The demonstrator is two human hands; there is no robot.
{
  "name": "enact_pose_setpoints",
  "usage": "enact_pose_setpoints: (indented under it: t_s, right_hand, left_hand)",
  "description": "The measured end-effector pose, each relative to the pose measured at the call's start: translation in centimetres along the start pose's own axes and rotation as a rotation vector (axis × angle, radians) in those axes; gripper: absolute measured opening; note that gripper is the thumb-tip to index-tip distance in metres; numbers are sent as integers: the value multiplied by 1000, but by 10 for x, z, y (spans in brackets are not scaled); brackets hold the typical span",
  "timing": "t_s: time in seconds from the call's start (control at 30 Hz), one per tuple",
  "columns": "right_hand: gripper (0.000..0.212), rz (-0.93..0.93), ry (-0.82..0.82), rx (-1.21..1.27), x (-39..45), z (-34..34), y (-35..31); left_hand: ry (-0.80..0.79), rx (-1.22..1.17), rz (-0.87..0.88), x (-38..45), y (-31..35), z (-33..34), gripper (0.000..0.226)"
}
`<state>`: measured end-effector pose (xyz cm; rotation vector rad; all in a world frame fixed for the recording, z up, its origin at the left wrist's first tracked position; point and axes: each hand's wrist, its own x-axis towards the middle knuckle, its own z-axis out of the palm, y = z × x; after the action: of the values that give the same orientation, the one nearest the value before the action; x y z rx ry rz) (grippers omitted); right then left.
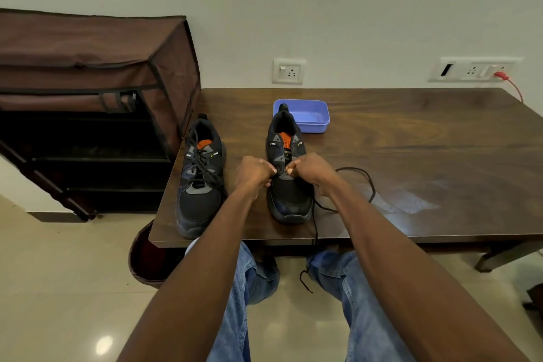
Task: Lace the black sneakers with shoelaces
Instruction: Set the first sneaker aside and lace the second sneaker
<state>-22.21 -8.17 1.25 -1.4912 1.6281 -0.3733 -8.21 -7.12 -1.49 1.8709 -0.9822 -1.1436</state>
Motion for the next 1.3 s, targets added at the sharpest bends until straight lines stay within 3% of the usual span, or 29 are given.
enact_pose_setpoints:
  t_s: [0.17, 0.47, 0.53, 0.73, 0.93, 1.1, 1.3]
  right_hand:
    - [22, 50, 97, 148, 4, 5, 2]
    - [25, 134, 31, 355, 2, 8, 0]
    - [22, 105, 66, 329, 3, 9, 2]
    - [11, -65, 214, -64, 9, 11, 4]
    - [5, -8, 120, 83, 16, 14, 11]
    - [26, 76, -5, 264, 9, 4, 7]
    - [16, 135, 176, 276, 19, 19, 7]
  left_hand:
    - [5, -48, -4, 1, -2, 1, 25]
    - [-43, -39, -15, 1, -1, 0, 29]
    - [-44, -39, -17, 2, -2, 0, 28]
    - [-39, -82, -21, 2, -4, -2, 20]
    - [-20, -60, -18, 2, -2, -1, 27]
    - [-27, -54, -7, 3, -2, 0, 27]
    - [13, -20, 27, 3, -6, -1, 25]
